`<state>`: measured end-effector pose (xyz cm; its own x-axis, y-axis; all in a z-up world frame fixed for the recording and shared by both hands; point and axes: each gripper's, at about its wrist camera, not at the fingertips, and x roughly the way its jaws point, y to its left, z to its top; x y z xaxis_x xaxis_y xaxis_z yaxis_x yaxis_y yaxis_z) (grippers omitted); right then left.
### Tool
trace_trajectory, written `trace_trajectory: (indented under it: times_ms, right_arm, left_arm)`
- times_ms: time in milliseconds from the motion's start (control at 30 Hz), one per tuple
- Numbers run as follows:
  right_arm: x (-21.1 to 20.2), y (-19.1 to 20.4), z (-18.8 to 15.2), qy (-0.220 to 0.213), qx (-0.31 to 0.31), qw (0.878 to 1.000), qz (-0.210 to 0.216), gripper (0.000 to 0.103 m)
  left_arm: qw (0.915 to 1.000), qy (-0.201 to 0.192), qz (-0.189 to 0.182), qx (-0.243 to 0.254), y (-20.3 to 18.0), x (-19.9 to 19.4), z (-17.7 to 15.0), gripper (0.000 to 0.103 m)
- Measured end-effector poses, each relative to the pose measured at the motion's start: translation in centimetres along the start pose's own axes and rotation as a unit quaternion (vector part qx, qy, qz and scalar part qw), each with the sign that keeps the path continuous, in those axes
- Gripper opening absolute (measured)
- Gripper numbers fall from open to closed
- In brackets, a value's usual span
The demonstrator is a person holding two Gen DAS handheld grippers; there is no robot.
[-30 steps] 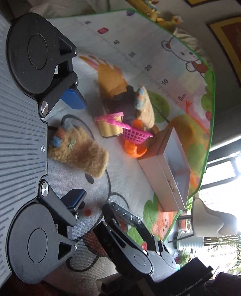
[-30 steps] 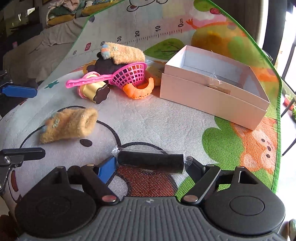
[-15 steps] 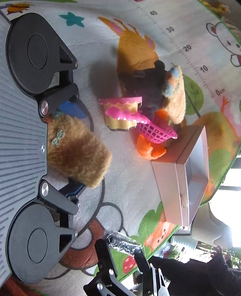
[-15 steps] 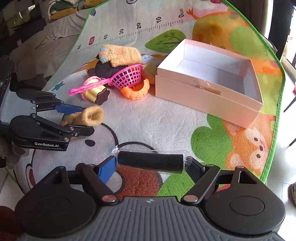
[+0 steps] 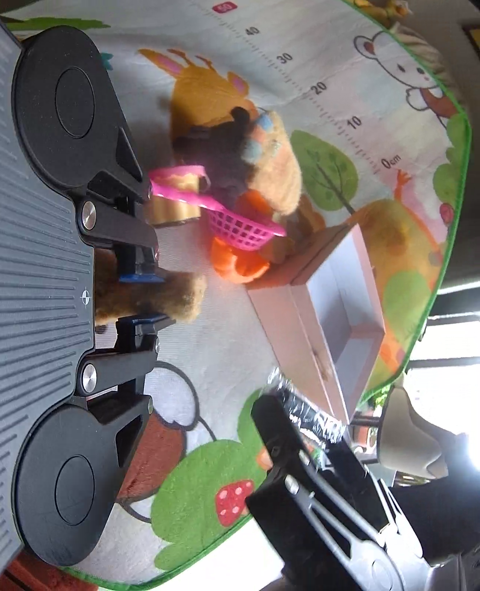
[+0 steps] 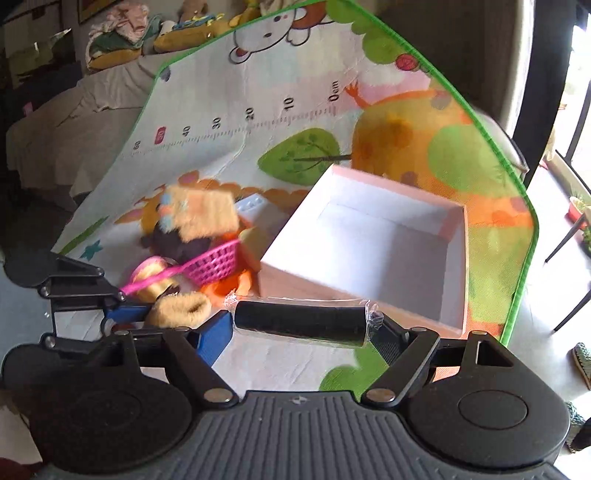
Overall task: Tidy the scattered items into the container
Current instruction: 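Lower both rollers into the pink box and open both tools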
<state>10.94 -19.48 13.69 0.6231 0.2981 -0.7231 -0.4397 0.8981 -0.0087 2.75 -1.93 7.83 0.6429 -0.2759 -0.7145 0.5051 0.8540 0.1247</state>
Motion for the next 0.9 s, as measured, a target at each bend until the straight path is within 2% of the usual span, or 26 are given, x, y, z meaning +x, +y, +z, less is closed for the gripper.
trace_trajectory:
  times_ms: [100, 200, 300, 367, 433, 533, 567, 633, 700, 767, 833, 900]
  right_arm:
    - [2.1, -3.4, 3.3, -0.020, 0.012, 0.999, -0.030, 0.081]
    - [5.8, -6.9, 6.6, -0.014, 0.042, 0.998, -0.045, 0.081]
    - [9.9, -9.4, 8.8, 0.007, 0.070, 0.996, -0.046, 0.081]
    - [12.9, -10.9, 9.5, 0.036, 0.089, 0.995, -0.035, 0.081]
    - [15.1, -12.0, 9.6, 0.060, 0.115, 0.991, -0.020, 0.082]
    - [16.5, -12.8, 9.0, 0.067, 0.127, 0.990, -0.015, 0.083]
    - [16.7, -12.7, 8.6, 0.063, 0.126, 0.990, -0.017, 0.084]
    - [16.7, -12.6, 8.0, 0.059, 0.126, 0.990, -0.016, 0.085]
    - [16.8, -12.6, 7.7, 0.062, 0.129, 0.990, -0.014, 0.086]
    - [16.4, -12.2, 7.6, 0.057, 0.126, 0.990, -0.031, 0.086]
    - [15.0, -11.3, 7.3, 0.031, 0.103, 0.993, -0.050, 0.086]
    - [13.0, -9.6, 6.8, 0.005, 0.074, 0.996, -0.049, 0.086]
  left_arm:
    - [0.9995, -0.027, 0.011, 0.012, 0.4, 1.2, 3.9, 0.018]
    - [0.9985, -0.051, 0.017, 0.010, 1.2, 3.7, 8.3, 0.018]
    - [0.9975, -0.069, 0.018, 0.004, 1.9, 7.6, 12.4, 0.018]
    - [0.9969, -0.078, 0.010, -0.003, 2.3, 10.3, 14.5, 0.018]
    - [0.9977, -0.067, -0.008, 0.003, 2.4, 13.0, 15.9, 0.020]
    - [0.9993, -0.032, -0.016, 0.009, 2.2, 15.9, 16.3, 0.038]
    - [0.9995, -0.027, -0.016, 0.008, 2.2, 16.4, 16.2, 0.051]
    - [0.9995, -0.027, -0.017, 0.001, 2.5, 16.4, 15.8, 0.067]
    - [0.9994, -0.028, -0.017, -0.007, 2.8, 16.1, 15.4, 0.074]
    - [0.9994, -0.028, -0.018, -0.012, 3.1, 15.7, 15.1, 0.081]
    - [0.9993, -0.032, -0.020, -0.005, 3.1, 15.3, 14.9, 0.083]
    - [0.9990, -0.044, -0.009, -0.008, 2.9, 14.0, 14.6, 0.087]
